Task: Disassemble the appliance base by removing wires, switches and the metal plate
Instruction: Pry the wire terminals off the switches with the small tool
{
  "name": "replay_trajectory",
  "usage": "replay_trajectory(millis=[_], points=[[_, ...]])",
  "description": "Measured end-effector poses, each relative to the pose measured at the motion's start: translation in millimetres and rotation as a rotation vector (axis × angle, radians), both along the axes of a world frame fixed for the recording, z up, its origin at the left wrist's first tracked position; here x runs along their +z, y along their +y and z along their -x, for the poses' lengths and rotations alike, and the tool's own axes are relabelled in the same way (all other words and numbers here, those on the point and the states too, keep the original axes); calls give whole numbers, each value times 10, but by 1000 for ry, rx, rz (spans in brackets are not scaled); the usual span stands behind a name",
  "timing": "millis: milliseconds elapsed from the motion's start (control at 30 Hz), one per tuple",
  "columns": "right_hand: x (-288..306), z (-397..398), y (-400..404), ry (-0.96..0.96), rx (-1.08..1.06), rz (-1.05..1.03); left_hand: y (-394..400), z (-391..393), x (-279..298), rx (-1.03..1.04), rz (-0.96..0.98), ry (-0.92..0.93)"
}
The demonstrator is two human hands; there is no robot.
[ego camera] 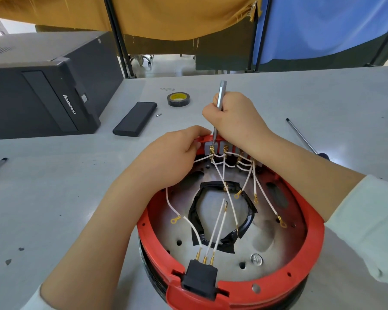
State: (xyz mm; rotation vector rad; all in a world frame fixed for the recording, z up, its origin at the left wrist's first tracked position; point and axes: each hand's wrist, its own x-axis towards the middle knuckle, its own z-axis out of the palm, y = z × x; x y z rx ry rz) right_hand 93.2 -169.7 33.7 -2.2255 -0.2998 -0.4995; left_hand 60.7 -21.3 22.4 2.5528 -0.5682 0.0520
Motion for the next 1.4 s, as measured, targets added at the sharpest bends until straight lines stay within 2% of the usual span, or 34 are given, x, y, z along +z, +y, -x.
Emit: replay_trajectory(millis=[300,533,833,1000,1200,1400], points=[[70,-64,51,168,-61,87,-2,6,14,2,-6,19],[-31,35,9,-45,-63,-20,7,-12,-10,0,1,0],[-29,70,31,-86,-44,13,13,5,-4,-2,-4,-5],[14,24,32,24,-58,3,16,-5,-18,1,-18,-8],[77,-68,53,191,-58,88,16,-24,-29,-4,-11,-11],[83,-97,56,222,-47,112,12,-29,-27,0,-7,-6]])
